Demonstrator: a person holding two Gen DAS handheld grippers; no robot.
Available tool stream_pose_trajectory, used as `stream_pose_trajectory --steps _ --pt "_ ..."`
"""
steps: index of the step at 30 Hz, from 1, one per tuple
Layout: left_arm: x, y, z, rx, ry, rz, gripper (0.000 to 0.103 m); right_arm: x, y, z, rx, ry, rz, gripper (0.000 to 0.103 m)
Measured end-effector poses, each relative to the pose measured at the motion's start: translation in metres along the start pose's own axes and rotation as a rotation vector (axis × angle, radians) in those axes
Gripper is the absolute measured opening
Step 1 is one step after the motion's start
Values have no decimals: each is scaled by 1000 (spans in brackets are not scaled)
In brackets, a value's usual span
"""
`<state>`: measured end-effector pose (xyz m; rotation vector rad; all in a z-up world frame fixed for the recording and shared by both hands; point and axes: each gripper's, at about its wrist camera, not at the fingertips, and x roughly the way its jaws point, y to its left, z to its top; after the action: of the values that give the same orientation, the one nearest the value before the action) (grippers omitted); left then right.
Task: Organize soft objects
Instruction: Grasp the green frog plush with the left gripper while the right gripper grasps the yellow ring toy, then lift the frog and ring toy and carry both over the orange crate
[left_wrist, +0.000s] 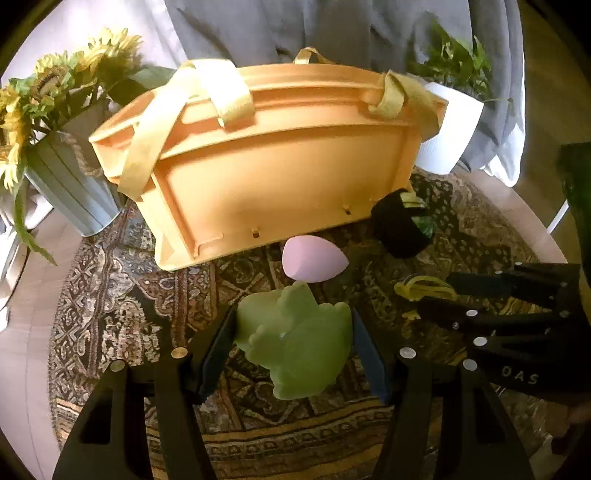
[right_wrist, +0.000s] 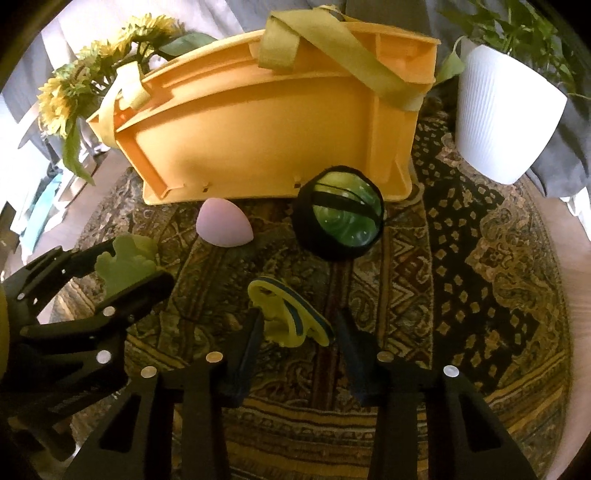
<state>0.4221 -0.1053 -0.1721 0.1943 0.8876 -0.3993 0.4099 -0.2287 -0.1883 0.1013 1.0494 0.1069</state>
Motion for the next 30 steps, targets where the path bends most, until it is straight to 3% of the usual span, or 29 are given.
stream_pose_trajectory --steps 13,30 --pt "-27 3 8 -43 -56 27 63 -27 10 7 -31 -86 6 39" --pt "-94 10 50 -57 -290 68 63 -102 26 44 -36 -358 2 39"
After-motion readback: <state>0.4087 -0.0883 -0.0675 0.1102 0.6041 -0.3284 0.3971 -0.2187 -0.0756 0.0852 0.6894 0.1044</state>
